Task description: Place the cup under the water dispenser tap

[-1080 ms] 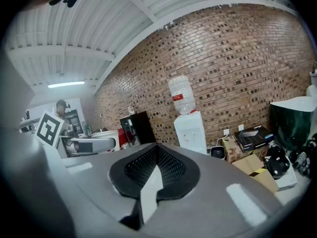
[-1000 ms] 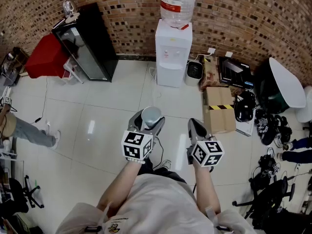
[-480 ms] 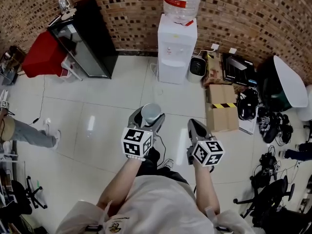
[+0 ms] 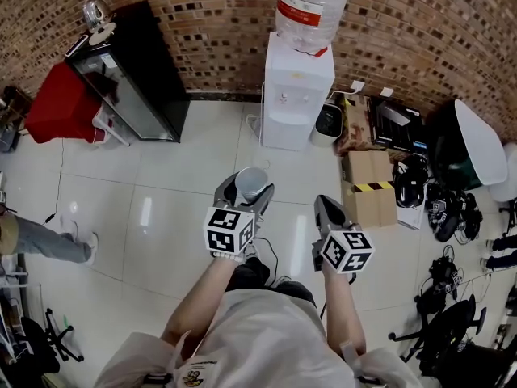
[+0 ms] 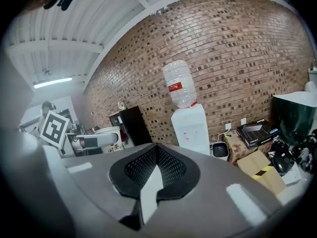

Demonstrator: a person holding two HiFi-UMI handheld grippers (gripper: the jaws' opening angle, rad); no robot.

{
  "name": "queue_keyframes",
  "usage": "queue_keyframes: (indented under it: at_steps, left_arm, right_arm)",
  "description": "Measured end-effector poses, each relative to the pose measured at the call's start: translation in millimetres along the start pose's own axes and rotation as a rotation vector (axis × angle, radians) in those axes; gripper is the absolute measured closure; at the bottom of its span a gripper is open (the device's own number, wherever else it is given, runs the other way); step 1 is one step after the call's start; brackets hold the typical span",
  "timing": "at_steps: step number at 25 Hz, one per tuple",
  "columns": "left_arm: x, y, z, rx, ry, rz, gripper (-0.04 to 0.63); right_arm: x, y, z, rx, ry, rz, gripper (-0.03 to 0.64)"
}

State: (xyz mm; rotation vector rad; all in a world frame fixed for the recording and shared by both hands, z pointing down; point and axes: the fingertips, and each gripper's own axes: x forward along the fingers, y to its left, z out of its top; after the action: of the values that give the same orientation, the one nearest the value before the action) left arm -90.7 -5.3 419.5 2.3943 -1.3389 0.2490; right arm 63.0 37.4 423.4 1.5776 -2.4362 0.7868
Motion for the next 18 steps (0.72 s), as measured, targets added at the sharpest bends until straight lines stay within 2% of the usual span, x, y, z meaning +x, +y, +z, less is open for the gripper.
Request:
queue_keyframes:
  at_steps: [9,14,18]
  left_arm:
    - [53.7,40.9,2.3,0.042,0.017,-0.036,0.244]
    - [98.0,54.1,-1.6,0.059,-0.005,-0.039,0.244]
    - [145.6,68.3,-8.6,0.115,-0.027,-0.021,0.242]
  right_arm:
    - [48.1,-3.1,13.7,-0.043,-0.01,-0.06,0.617]
    - [77.0,-32.9,14.1,-0.028,-0.005,-0.092,0.617]
    - [110.8,-65.0,16.5,-0.028,-0.006,-0.09,0.617]
